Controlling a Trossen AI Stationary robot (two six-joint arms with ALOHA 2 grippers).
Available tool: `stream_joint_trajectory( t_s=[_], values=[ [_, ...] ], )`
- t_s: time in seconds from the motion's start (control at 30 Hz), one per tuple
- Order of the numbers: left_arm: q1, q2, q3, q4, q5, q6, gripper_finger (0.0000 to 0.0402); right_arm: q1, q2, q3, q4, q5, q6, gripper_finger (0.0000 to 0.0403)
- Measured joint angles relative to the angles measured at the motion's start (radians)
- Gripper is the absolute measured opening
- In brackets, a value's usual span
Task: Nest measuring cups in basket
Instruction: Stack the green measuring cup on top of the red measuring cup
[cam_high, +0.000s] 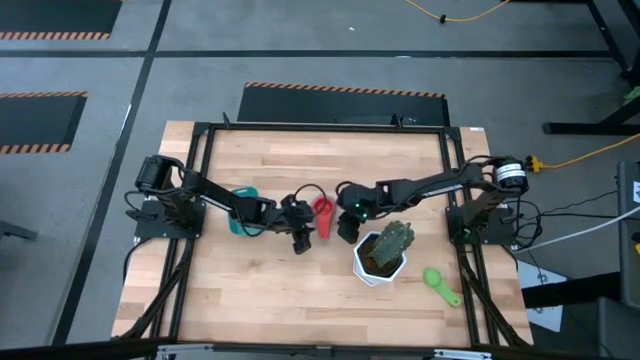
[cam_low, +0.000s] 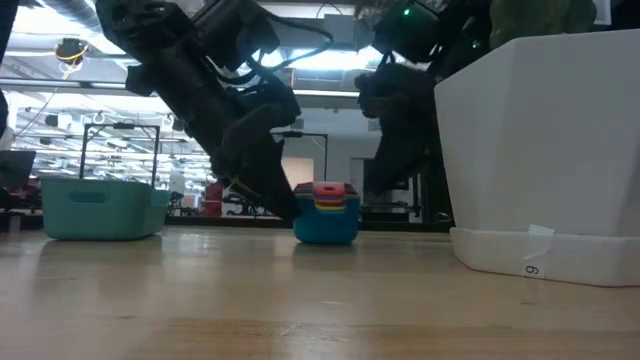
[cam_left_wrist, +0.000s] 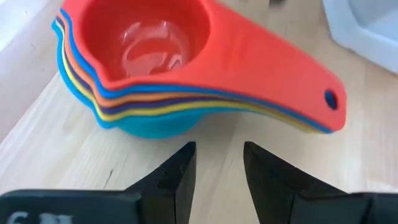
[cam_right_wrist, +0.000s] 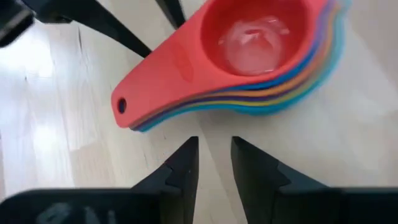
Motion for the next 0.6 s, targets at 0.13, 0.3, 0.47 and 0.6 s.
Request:
stream_joint_trajectory(
  t_s=[0.13, 0.3, 0.47, 0.6],
  values=[
    [0.000, 0.000, 0.000, -0.016, 0.000, 0.000, 0.0128, -0.025, -0.089, 0.000, -0.102, 0.001, -0.018, 0.0099],
    [-0.001, 0.000, 0.000, -0.014, 0.000, 0.000, 0.0128, -0.051, -0.254, 0.000, -0.244, 0.001, -0.034, 0.0099],
    [-0.003, 0.000, 0.000, -0.013, -0.013, -0.001, 0.0128, -0.052, -0.438, 0.001, -0.432, 0.000, -0.023, 0.0099],
    [-0.003, 0.000, 0.000, -0.013, -0.021, -0.001, 0.0128, -0.046, -0.577, 0.001, -0.617, -0.025, 0.023, 0.0099]
  ],
)
